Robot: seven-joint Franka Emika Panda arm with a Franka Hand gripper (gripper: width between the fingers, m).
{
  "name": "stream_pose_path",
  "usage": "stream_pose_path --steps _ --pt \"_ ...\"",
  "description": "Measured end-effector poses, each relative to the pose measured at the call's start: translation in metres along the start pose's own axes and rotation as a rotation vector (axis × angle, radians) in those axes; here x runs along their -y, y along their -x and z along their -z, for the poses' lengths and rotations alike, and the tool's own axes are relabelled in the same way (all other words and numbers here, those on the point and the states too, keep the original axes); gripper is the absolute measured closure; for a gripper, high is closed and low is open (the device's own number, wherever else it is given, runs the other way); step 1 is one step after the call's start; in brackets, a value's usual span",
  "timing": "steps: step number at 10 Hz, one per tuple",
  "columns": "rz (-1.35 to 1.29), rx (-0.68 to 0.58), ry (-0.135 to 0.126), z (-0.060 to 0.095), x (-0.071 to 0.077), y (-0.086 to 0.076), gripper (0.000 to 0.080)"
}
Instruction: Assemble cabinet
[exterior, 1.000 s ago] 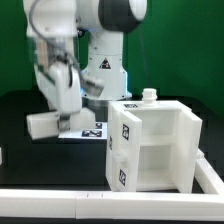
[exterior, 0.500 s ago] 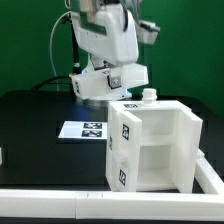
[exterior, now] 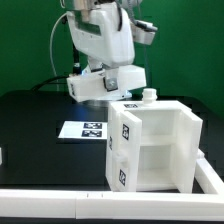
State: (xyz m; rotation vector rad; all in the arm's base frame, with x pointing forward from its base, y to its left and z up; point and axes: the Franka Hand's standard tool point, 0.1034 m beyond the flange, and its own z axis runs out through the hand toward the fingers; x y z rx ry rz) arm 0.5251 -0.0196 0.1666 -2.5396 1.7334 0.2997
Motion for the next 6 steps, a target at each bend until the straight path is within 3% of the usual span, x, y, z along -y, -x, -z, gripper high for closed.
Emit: stream_pose_path --steps 1,2,3,6 --pt "0.018 0.001 0.018 0.015 0.013 0.011 0.0242" --pt "0.014 -0.006 0.015 0.019 0.026 0.025 0.0242" --pt "0.035 -0.02 0.033 0.014 0.03 0.037 0.0242" --pt "0.045 -0.021 0.04 0.01 0.03 0.037 0.0242"
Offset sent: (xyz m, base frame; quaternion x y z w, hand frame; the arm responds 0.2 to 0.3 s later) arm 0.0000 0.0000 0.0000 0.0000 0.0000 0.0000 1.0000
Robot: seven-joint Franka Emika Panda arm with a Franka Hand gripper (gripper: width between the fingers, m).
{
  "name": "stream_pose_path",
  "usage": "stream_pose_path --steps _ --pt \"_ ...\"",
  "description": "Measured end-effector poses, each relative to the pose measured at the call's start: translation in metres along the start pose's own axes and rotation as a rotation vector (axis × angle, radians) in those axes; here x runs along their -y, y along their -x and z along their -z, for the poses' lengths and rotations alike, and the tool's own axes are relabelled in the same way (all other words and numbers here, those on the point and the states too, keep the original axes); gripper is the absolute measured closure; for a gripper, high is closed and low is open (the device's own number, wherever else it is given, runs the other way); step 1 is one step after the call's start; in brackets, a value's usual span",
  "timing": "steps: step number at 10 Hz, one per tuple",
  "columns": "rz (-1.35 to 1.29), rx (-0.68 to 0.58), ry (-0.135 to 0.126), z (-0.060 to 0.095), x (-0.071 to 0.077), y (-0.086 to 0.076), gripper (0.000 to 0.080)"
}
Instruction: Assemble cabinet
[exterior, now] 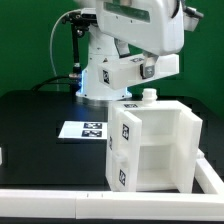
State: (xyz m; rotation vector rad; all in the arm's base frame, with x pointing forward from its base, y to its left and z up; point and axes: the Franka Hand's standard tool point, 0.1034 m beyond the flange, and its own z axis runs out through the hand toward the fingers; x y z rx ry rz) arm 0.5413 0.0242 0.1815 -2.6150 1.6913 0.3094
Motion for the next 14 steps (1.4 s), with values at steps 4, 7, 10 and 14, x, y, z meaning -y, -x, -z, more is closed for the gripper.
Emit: stream_pose_path --steps 4,7,10,14 --pt "0.135 -0.13 0.104 0.022 0.031 -0.002 0.0242" --pt "0.137 -0.136 0.107 0.021 0.033 -0.003 0.0242" --pt "0.15 -0.202 0.051 0.012 0.042 0.011 0.0242" --pt "0.18 -0.219 0.042 0.001 0.041 0.017 0.0242"
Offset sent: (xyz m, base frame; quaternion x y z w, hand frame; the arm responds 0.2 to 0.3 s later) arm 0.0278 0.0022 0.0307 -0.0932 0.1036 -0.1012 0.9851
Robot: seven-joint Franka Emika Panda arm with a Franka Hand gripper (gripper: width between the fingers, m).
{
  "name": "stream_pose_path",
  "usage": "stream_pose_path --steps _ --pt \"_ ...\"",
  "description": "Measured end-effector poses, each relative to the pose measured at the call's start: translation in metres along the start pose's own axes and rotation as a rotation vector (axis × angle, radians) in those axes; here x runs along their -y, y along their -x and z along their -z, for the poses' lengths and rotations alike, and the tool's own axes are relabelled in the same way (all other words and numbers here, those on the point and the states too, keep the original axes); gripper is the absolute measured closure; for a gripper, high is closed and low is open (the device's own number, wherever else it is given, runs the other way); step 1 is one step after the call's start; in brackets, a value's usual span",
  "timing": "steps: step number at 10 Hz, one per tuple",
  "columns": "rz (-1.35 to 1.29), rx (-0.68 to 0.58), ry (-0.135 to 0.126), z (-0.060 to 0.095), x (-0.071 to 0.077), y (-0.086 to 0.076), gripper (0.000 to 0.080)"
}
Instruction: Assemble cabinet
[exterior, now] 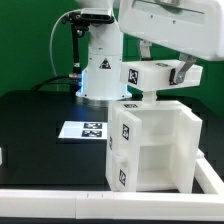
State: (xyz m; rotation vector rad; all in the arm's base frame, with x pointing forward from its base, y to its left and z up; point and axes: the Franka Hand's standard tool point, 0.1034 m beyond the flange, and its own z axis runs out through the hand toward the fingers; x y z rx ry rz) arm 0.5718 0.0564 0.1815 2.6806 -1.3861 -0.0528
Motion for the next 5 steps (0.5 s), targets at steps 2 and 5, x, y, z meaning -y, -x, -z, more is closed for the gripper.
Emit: stream_pose_path --steps 2,5 --pt "0.002 0.0 0.005 -0.0056 -0.0044 -0.0013 0.0242" --pt "0.021 -0.02 -0.002 -0.0118 -0.0035 -0.0106 0.0242"
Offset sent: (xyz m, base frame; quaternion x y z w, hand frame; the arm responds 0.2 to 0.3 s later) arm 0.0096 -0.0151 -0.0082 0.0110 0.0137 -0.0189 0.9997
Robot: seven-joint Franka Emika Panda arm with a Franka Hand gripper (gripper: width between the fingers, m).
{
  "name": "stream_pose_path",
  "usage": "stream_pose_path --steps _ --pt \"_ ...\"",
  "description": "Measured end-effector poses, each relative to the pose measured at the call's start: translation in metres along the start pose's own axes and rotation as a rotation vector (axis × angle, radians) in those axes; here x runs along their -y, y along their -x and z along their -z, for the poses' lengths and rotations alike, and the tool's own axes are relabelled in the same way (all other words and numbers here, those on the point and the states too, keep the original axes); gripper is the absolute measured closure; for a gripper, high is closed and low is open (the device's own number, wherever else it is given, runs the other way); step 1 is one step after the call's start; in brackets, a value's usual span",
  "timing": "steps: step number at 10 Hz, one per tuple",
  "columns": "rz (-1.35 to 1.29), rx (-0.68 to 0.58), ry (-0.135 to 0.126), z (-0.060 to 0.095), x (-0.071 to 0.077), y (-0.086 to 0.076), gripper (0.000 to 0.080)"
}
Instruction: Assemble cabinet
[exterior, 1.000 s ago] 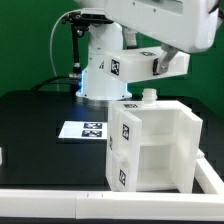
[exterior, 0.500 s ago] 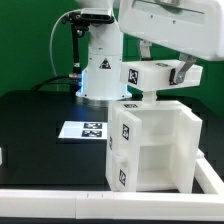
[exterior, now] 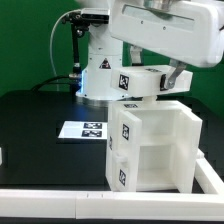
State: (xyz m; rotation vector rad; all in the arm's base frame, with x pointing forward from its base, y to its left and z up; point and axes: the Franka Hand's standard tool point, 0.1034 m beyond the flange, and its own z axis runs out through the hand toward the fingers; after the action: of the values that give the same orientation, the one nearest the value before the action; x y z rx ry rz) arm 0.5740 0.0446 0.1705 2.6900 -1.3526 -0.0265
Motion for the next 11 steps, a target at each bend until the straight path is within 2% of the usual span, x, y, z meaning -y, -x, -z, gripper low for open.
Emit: stream_pose_path --steps 2,4,6,11 --pt "0.003 -0.007 0.004 -0.006 0.001 0.0 0.0242" --pt "0.004 -0.018 -0.004 -0.011 0.001 0.0 0.0242" --pt "0.007 -0.04 -0.03 -0.011 0.005 -0.002 0.0242" --pt "-0.017 -0.038 -0.026 -0.014 0.005 -0.001 0.0242"
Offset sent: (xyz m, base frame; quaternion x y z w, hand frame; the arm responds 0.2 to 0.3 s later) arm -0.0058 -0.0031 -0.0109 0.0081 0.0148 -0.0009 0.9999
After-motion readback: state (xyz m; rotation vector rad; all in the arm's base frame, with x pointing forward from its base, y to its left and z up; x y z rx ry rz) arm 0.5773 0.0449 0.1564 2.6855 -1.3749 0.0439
